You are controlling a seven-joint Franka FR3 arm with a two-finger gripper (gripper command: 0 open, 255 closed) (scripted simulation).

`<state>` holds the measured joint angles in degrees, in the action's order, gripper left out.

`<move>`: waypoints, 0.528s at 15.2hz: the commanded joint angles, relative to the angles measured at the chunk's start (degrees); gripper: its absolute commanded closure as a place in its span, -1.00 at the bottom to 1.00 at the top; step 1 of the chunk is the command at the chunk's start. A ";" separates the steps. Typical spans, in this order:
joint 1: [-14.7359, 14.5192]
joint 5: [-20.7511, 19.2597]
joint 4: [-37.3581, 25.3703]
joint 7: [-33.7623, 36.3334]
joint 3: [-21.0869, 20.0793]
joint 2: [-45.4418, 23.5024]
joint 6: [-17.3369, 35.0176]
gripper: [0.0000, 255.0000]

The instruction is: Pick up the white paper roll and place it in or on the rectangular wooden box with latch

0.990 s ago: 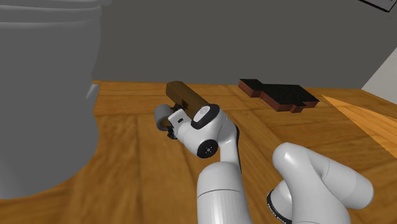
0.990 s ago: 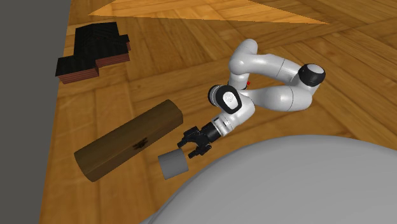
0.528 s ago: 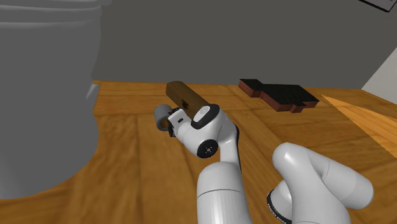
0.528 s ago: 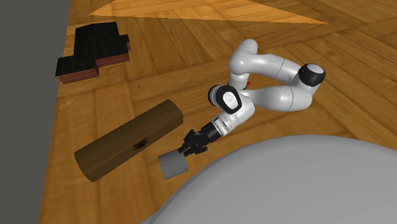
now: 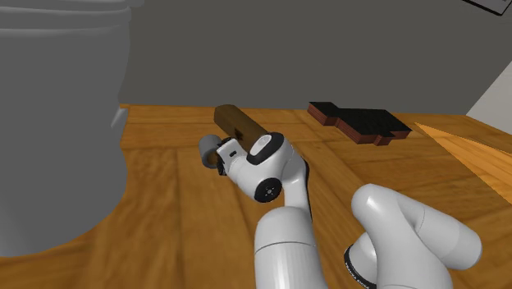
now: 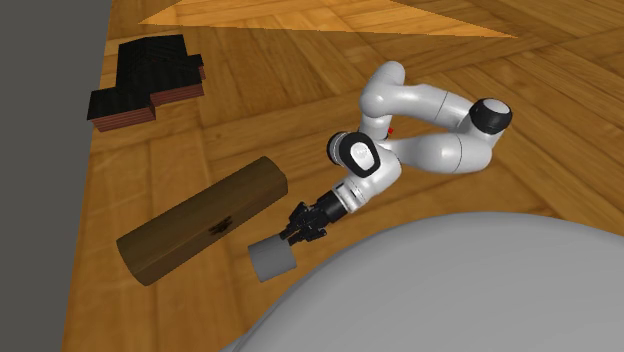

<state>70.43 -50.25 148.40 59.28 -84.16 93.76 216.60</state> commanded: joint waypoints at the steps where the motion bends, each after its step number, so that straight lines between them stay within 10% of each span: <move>1: 0.06 -1.48 -0.10 -0.35 1.40 -1.13 -0.12 1.00; 8: 0.16 -7.67 -1.10 -1.21 6.69 -5.76 -1.02 1.00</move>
<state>70.45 -56.65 147.83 58.11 -78.43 89.01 215.97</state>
